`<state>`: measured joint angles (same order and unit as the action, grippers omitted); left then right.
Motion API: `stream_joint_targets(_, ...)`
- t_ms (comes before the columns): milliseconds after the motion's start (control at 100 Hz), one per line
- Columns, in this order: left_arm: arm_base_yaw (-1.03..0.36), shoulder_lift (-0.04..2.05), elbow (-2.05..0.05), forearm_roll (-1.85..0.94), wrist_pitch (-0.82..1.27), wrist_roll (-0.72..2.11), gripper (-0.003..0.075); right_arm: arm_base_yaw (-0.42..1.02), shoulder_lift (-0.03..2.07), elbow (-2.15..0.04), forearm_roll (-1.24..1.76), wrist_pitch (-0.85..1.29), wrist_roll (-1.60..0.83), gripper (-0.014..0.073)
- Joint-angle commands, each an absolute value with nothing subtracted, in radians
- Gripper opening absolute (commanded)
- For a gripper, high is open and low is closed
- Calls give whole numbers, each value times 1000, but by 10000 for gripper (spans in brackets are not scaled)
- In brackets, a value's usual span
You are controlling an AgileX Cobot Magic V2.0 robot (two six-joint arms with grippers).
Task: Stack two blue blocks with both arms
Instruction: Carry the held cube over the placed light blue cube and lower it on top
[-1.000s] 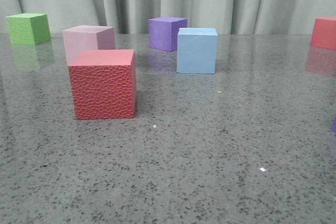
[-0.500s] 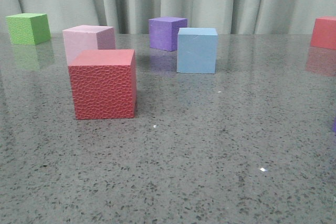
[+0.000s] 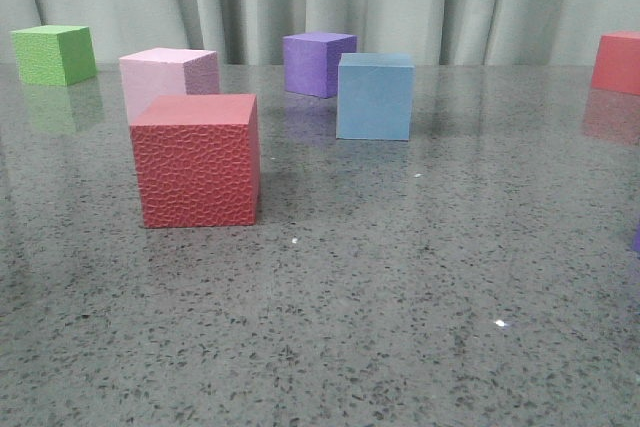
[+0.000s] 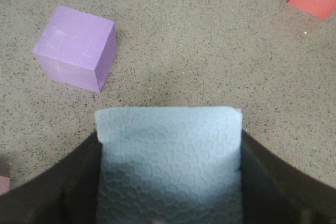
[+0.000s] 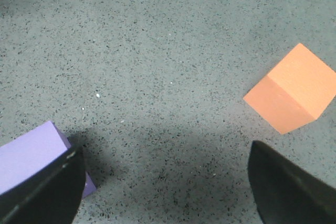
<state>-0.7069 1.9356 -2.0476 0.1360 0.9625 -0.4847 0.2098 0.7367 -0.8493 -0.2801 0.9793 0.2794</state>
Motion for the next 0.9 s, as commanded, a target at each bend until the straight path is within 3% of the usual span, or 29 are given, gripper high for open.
stream_joint_targets(0,-716,1921,-2130,139,962,-507,225,203,733,-875,-301,920,270,623)
stream_joint_targets(890,-736,1970,-2196,137,998,-523,220,203,733,-875,-301,922,270,623)
